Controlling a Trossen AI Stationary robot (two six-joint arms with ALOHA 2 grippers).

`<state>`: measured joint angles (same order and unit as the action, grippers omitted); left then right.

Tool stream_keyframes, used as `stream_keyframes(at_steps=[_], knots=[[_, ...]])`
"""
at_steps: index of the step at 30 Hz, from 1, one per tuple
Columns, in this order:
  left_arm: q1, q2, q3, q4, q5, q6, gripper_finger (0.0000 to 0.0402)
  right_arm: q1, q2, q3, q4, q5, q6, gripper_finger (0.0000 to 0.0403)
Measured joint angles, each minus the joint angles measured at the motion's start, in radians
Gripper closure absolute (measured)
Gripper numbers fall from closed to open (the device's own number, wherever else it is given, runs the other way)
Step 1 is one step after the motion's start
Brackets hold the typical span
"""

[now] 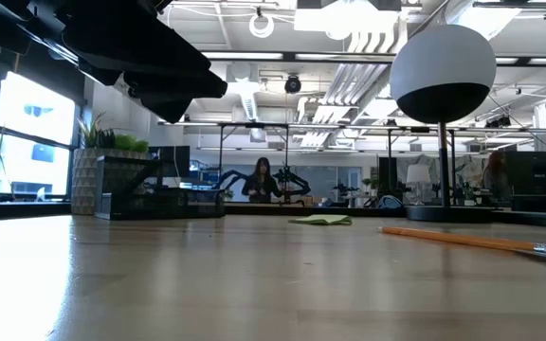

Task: Pick and place office supplies into organizer
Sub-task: Put the right yellow pencil into the desk organizer

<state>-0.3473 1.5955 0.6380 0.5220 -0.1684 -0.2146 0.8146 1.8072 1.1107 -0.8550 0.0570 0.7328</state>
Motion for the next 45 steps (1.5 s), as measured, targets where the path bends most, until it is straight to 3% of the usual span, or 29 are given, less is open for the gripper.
stream_keyframes(at_steps=[14, 25, 37, 45], knots=[[0.0, 0.0, 0.0, 0.0, 0.0, 0.0, 0.03, 0.0, 0.027, -0.001, 0.021, -0.005, -0.035, 0.0368], [0.0, 0.0, 0.0, 0.0, 0.0, 0.0, 0.03, 0.0, 0.039, -0.001, 0.022, -0.005, -0.034, 0.0344], [0.0, 0.0, 0.0, 0.0, 0.0, 0.0, 0.03, -0.008, 0.064, 0.001, 0.043, -0.038, -0.034, 0.038], [0.0, 0.0, 0.0, 0.0, 0.0, 0.0, 0.03, -0.01, 0.066, 0.005, 0.031, -0.043, -0.03, 0.0372]])
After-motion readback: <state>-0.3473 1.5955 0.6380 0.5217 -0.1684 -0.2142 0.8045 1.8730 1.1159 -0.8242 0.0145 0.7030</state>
